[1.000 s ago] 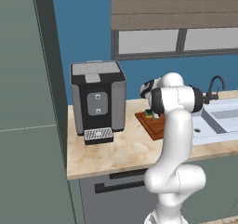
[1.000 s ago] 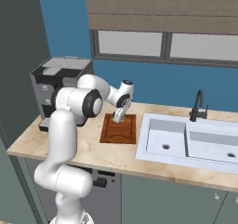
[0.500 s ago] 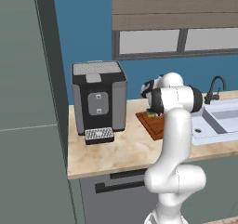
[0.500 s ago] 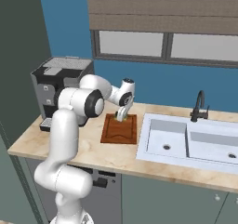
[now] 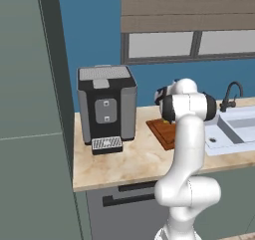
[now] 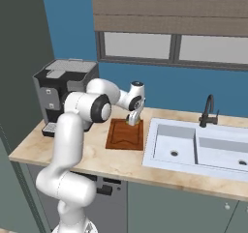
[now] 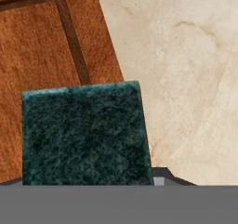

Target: Pick up the sponge from the counter and clean the cutting board by briefly scrubbing or pressing down on the cutting board. Once finished, release the sponge.

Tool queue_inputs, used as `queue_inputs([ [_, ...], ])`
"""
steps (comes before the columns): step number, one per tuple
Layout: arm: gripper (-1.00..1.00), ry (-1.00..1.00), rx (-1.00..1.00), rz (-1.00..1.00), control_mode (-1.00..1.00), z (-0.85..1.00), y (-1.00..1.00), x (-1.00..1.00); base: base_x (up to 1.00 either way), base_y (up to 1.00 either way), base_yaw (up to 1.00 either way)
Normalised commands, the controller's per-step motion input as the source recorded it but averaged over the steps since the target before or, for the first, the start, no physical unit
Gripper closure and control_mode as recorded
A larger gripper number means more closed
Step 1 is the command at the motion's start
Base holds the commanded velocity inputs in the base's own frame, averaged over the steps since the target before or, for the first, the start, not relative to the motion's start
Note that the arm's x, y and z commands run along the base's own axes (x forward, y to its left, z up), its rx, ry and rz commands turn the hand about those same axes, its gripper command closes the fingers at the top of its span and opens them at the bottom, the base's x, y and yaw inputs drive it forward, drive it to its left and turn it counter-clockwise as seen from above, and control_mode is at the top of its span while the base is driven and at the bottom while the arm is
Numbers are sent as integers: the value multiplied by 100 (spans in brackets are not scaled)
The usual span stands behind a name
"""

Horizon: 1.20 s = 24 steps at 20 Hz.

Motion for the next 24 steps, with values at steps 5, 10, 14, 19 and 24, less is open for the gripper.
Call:
queue_inputs([
  [5,100,-7,-7,2,-100,-53,-74,-14,0,0,0],
  [10,100,-4,-3,8,-100,-67,-32,-62,0,0,0],
  [14,100,0,-1,9,-100,-73,-2,-96,0,0,0],
  [19,100,0,0,10,-100,-73,0,-100,0,0,0],
  [24,100,2,0,15,-100,-45,0,-100,0,0,0],
])
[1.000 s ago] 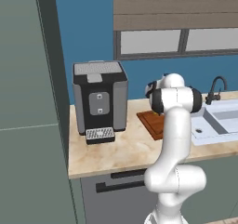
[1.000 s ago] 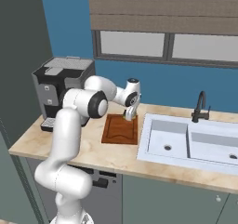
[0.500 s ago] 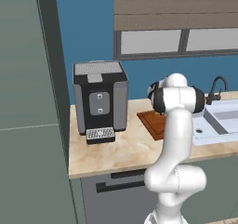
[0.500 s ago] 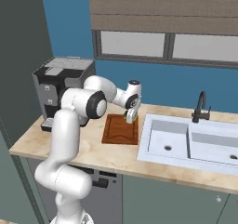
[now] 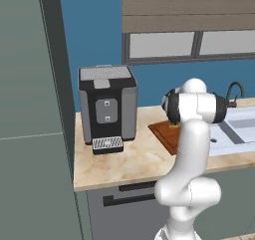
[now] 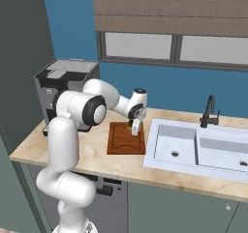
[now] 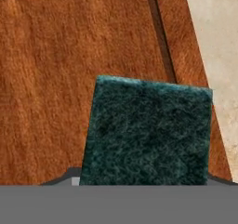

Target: Pick up the sponge from the counter and clean the cutting board by briefly scrubbing or pressing down on the cutting board. Once finished, release the sponge.

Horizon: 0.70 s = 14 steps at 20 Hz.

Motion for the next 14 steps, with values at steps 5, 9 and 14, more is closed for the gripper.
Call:
queue_inputs([
  [5,100,7,0,18,-100,-28,0,-100,0,0,0],
  [9,100,4,0,17,-100,-21,-2,-100,0,0,0],
  [14,100,5,0,17,-100,-22,-5,-100,0,0,0],
])
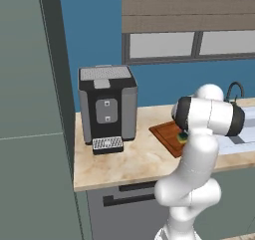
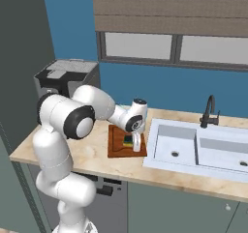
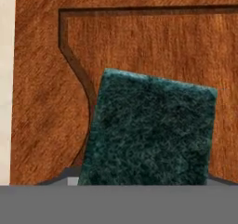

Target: Pick up the sponge from the counter and clean the cutting board by briefly scrubbing or pressing down on the cutting board. Once finished, release the sponge.

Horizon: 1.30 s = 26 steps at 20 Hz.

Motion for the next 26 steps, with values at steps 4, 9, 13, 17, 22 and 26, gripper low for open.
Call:
queue_inputs([
  [4,100,6,0,17,-100,-27,-1,-100,0,0,0],
  [9,100,5,0,16,-100,-23,0,-93,0,0,0],
  [13,100,1,0,15,-100,3,-12,-22,0,0,0],
  [17,100,0,0,16,-100,45,-6,-16,0,0,0],
  [22,100,0,1,14,-100,81,10,-1,0,0,0],
  [26,100,0,0,9,-100,89,13,-1,0,0,0],
])
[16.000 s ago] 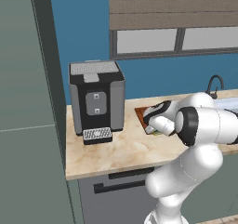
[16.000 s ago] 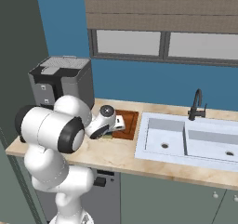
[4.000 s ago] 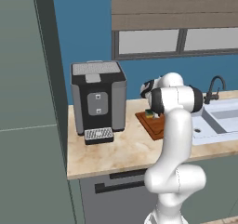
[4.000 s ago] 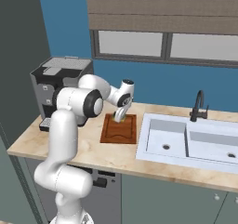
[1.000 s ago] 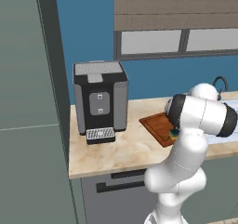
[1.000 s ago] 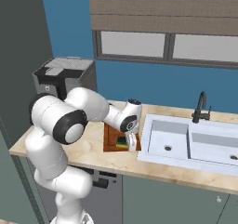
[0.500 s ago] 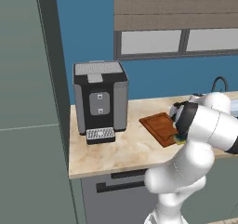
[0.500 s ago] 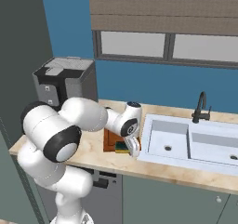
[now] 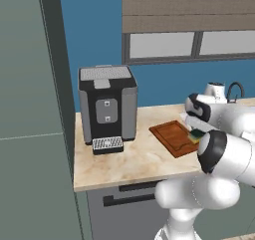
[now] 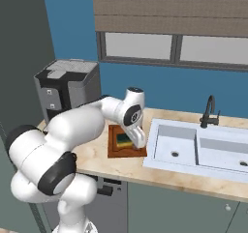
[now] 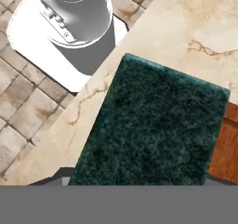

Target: Pick up the sponge from the counter and clean the cutting board by briefly scrubbing or pressing down on the cutting board. Once finished, release the sponge.

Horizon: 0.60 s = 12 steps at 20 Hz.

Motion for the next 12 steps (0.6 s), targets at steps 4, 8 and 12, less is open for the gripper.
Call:
queue_inputs([
  [4,100,0,0,3,-100,59,12,-1,0,0,0],
  [8,100,0,0,0,-100,35,28,-12,0,0,0],
  [12,100,-1,0,-2,-100,27,28,-25,0,0,0],
])
